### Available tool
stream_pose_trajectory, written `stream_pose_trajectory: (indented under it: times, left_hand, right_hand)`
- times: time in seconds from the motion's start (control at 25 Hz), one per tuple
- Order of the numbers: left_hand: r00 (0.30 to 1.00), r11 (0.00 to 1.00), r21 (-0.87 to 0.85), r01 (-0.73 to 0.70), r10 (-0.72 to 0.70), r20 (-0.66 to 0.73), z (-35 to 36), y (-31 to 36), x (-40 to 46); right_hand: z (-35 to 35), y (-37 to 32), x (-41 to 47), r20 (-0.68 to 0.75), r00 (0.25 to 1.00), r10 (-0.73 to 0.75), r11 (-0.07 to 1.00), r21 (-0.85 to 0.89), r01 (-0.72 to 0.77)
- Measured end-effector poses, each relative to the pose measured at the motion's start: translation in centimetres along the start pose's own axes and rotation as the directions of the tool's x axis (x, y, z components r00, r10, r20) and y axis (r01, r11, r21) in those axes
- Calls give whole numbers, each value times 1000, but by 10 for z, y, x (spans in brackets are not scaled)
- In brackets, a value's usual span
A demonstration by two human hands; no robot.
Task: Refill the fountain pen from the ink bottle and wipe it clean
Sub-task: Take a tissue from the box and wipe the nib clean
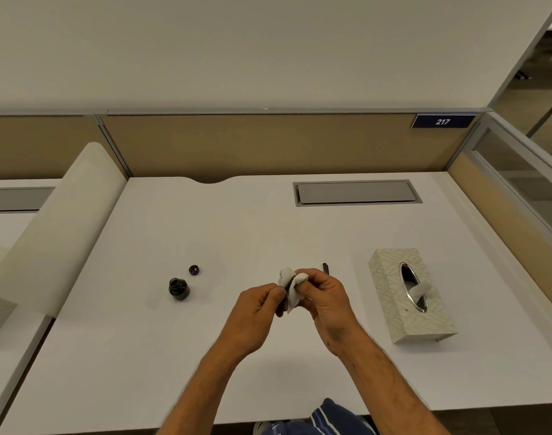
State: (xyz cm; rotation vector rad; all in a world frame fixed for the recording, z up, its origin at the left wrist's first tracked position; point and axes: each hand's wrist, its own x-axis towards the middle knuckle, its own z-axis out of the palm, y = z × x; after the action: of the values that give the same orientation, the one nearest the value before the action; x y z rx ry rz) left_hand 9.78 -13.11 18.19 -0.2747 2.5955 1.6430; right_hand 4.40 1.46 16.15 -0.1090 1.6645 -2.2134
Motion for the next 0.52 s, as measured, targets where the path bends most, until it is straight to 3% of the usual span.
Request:
stream_pose_trajectory:
  times: [0.28,0.52]
  left_hand:
    - [996,998,-42,48,-45,77,-3,-6,0]
    - [994,972,-211,100,-107,-18,-10,-14,-2]
  right_hand:
    - [0,-5,5,-44,999,4,990,143,3]
    - [-17,-3,14,-221,968,116,989,115,-92]
